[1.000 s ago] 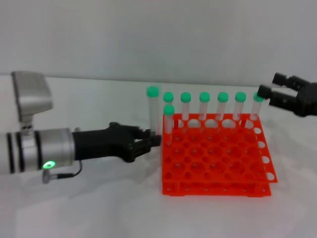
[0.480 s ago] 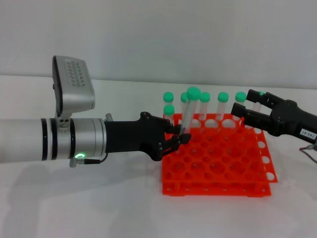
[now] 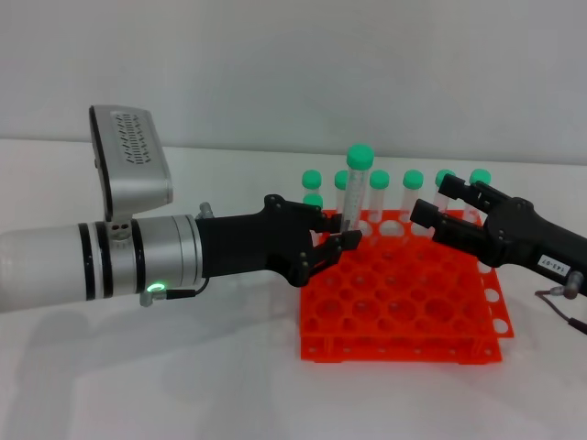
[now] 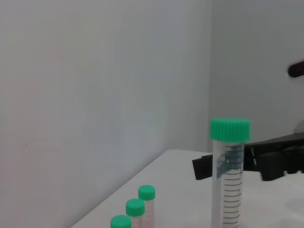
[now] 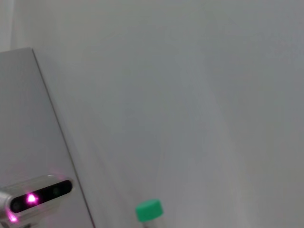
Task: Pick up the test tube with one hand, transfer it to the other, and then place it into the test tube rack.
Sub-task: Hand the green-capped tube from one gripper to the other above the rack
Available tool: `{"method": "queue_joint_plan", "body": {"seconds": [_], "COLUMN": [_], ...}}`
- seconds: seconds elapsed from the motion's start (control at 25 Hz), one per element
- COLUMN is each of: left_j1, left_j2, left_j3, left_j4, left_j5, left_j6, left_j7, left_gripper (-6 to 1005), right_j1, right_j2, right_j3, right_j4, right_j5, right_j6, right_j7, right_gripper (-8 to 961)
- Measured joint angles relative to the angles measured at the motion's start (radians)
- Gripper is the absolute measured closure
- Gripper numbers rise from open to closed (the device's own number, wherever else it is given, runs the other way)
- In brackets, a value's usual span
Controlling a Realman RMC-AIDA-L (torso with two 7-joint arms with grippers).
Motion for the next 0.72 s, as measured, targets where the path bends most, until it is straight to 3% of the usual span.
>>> {"method": "queue_joint_plan", "body": {"seconds": [0.36,0.72], "left_j1": [-0.016,-0.023], "left_j2": [-0.001,-0.002], "left_j3": [0.031,0.065], "left_j4": [-0.041,-0.058], "left_j5": [-0.047,-0.066], "left_j6": [-0.003,-0.018], "left_j7": [0.004,0.016], "left_gripper": [804,804], "right_j1": [0.006,0.013], "right_j2": [0.054,0.060], "right_j3": [0.003,0.003], "right_j4": [-0.002,-0.013], "right_j5": [-0.001,-0.002], "right_j6": [0.016,0.032], "right_j7": [-0.095,-0.110], "right_gripper": [145,156]}}
